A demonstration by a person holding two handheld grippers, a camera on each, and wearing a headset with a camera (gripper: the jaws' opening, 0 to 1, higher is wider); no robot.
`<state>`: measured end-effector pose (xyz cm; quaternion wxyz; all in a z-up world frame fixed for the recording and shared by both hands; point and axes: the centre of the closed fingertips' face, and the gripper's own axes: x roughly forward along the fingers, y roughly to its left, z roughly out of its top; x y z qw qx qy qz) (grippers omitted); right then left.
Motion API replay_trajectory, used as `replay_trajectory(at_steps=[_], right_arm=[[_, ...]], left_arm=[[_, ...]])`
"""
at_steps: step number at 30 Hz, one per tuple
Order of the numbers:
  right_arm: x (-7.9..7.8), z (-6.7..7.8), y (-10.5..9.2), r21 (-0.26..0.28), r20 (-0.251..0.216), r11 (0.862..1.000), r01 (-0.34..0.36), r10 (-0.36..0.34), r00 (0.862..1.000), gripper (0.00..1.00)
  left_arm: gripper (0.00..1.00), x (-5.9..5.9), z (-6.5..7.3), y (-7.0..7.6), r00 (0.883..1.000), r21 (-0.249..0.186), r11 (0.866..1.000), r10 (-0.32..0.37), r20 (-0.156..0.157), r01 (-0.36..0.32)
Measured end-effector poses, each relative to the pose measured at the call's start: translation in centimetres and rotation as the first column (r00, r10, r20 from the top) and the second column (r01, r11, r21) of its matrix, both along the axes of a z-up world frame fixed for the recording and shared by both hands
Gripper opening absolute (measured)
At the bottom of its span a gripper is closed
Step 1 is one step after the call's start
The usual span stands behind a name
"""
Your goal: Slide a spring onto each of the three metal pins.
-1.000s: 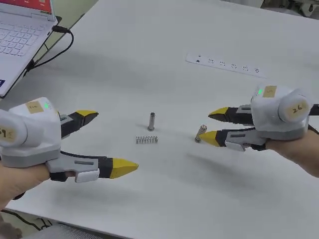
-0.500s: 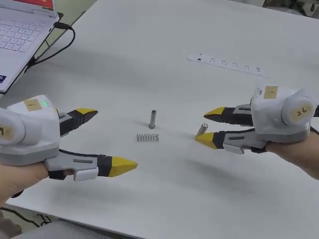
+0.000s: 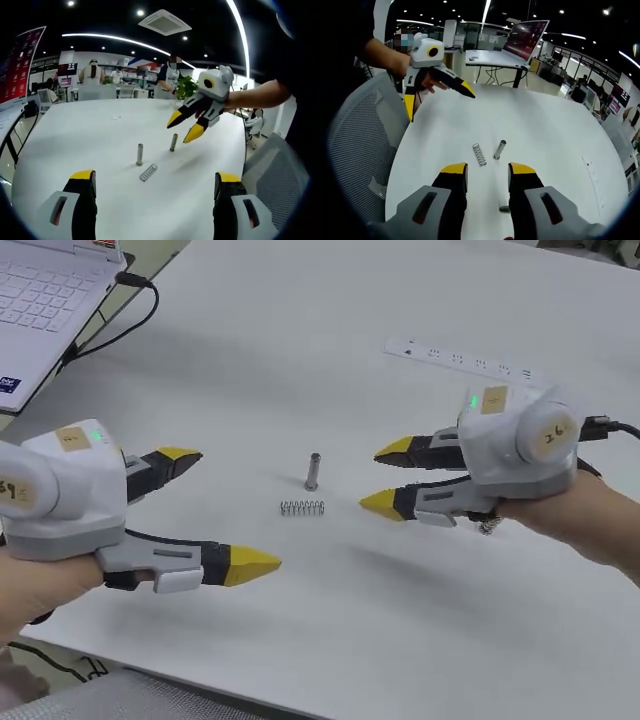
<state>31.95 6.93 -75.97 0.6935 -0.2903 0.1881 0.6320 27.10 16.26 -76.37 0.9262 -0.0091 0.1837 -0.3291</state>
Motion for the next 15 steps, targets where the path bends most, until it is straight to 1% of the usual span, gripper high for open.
replay_trajectory(at_steps=[5, 10, 15], right_arm=[[-0.1, -0.2, 0.9, -0.01, 0.001, 1.0, -0.024, 0.024, 1.0, 0.3], [-0.4, -1.0, 1.8, -0.031, -0.007, 0.998, -0.05, 0.05, 0.999, 0.29], [-0.6, -2.2, 2.5, -0.063, -0.018, 0.995, -0.076, 0.075, 0.997, 0.28]], left_arm=[[0.96, 0.0, -0.1, 0.0, 1.0, 0.0, 1.0, -0.001, -0.002, 0.001], [0.96, -0.1, -0.2, 0.1, 1.0, -0.001, 1.0, 0.0, -0.004, 0.0], [0.95, -0.2, -0.2, 0.1, 1.0, 0.001, 1.0, -0.001, -0.006, 0.001]])
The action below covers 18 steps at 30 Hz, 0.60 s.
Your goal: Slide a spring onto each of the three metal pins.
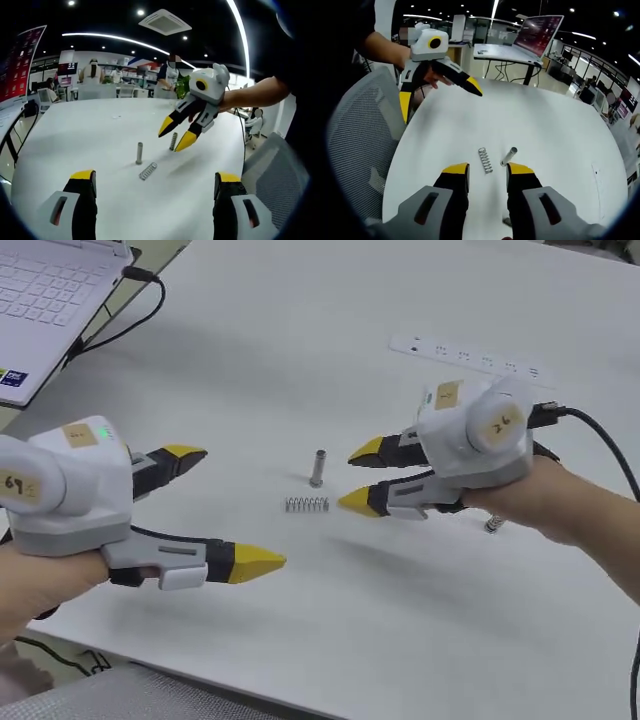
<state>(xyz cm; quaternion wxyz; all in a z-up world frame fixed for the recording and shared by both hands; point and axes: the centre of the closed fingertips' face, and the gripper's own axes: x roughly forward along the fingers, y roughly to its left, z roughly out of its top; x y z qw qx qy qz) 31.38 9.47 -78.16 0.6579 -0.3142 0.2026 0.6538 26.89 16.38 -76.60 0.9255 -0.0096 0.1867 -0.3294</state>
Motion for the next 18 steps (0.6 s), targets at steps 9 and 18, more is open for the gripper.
replay_trajectory(at_steps=[9, 18], right_arm=[[0.5, -2.6, 1.5, -0.053, -0.015, 0.998, -0.035, 0.035, 0.999, 0.27], [0.3, -4.1, 2.7, -0.095, -0.034, 0.994, -0.053, 0.05, 0.998, 0.25]], left_arm=[[0.95, -0.1, 0.0, -0.1, 1.0, 0.0, 1.0, -0.005, -0.002, 0.005], [0.95, -0.1, -0.1, -0.2, 1.0, -0.002, 1.0, -0.008, -0.006, 0.008]])
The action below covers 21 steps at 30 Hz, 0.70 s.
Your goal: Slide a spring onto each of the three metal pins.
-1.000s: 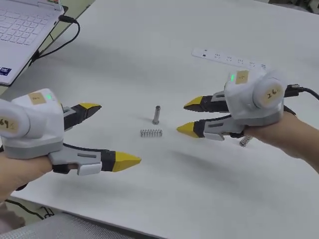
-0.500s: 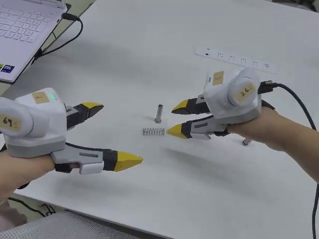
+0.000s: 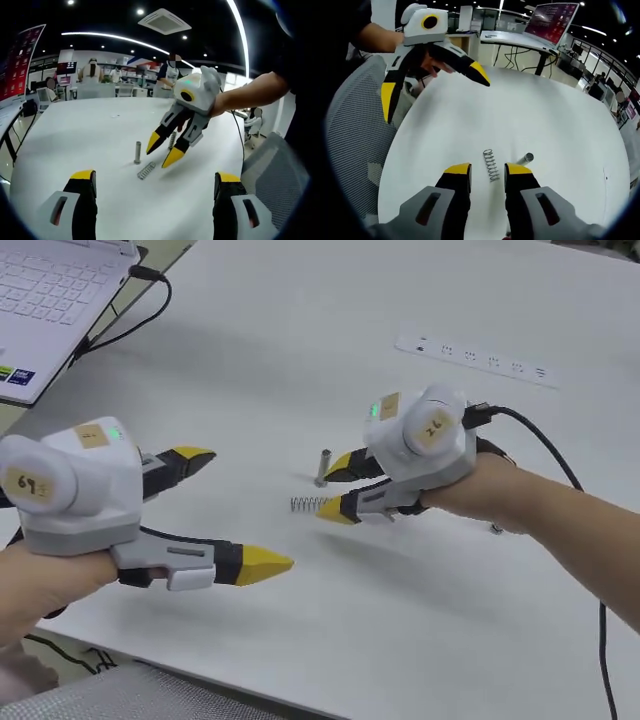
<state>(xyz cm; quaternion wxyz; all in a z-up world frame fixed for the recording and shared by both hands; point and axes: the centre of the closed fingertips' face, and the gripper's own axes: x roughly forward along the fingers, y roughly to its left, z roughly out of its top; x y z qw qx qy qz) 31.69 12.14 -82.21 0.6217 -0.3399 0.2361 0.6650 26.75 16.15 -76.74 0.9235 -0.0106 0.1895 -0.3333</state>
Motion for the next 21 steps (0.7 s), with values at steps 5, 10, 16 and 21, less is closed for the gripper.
replay_trajectory(at_steps=[5, 10, 16, 21], right_arm=[[0.1, -0.9, 0.2, -0.032, -0.007, 0.999, 0.0, 0.0, 1.0, 0.24], [0.1, -1.6, 0.3, -0.055, -0.016, 0.998, -0.004, 0.004, 1.0, 0.22], [0.2, -2.2, 0.2, -0.081, -0.026, 0.997, 0.008, -0.01, 1.0, 0.21], [0.5, -2.6, -0.1, -0.099, -0.03, 0.995, 0.021, -0.025, 0.999, 0.19]], left_arm=[[0.95, 0.0, -0.1, 0.0, 1.0, -0.001, 1.0, -0.002, -0.002, 0.002], [0.95, 0.0, -0.1, 0.1, 1.0, -0.002, 1.0, 0.002, -0.004, -0.002], [0.95, 0.0, -0.2, 0.0, 1.0, -0.001, 1.0, -0.002, -0.007, 0.002], [0.95, 0.0, -0.2, 0.0, 1.0, -0.001, 1.0, -0.001, -0.007, 0.001]])
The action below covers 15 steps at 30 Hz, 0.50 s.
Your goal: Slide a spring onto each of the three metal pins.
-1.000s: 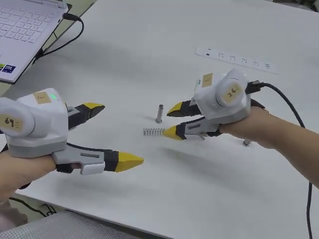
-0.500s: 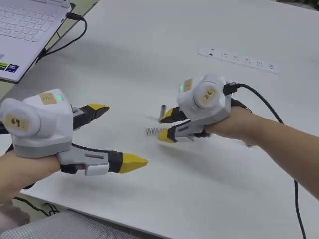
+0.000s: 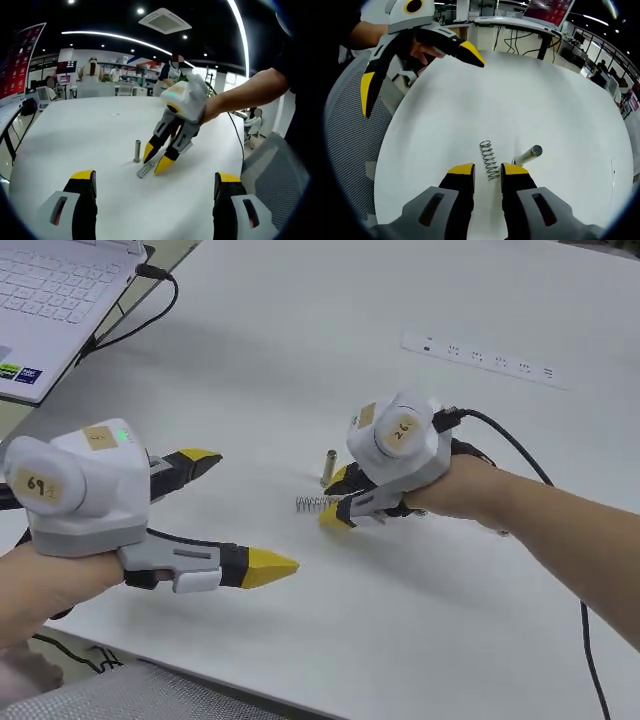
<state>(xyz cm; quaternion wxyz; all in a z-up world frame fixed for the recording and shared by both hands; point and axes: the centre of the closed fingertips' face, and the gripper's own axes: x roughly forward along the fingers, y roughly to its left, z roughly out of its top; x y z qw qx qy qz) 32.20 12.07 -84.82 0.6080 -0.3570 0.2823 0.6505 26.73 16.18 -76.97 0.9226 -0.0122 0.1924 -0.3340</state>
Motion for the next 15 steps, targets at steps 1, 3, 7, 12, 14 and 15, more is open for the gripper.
replay_trajectory(at_steps=[1, 3, 7, 12, 14, 15], right_arm=[[-0.01, -0.03, -0.03, -0.002, 0.0, 1.0, 0.001, -0.001, 1.0, 0.19], [-0.01, -0.09, -0.02, -0.005, 0.002, 1.0, 0.0, 0.0, 1.0, 0.17], [-0.24, -0.24, 0.08, -0.012, 0.002, 1.0, -0.012, 0.012, 1.0, 0.16], [-0.22, -0.39, 0.13, -0.018, 0.01, 1.0, -0.02, 0.02, 1.0, 0.09], [-0.26, -0.41, 0.19, -0.02, 0.015, 1.0, -0.024, 0.024, 1.0, 0.09], [-0.33, -0.42, 0.21, -0.02, 0.015, 0.999, -0.026, 0.027, 1.0, 0.09]], left_arm=[[0.95, 0.0, -0.02, -0.01, 1.0, 0.0, 1.0, 0.0, -0.001, 0.0], [0.95, 0.03, -0.03, -0.02, 1.0, -0.002, 1.0, 0.0, 0.0, 0.0], [0.95, 0.05, -0.06, -0.02, 1.0, -0.002, 1.0, 0.001, -0.001, -0.001], [0.95, 0.02, -0.09, 0.03, 1.0, -0.001, 1.0, 0.003, -0.002, -0.003], [0.95, 0.0, -0.09, 0.05, 1.0, -0.001, 1.0, 0.004, -0.002, -0.004], [0.95, -0.01, -0.09, 0.07, 1.0, -0.001, 1.0, 0.005, -0.002, -0.005]])
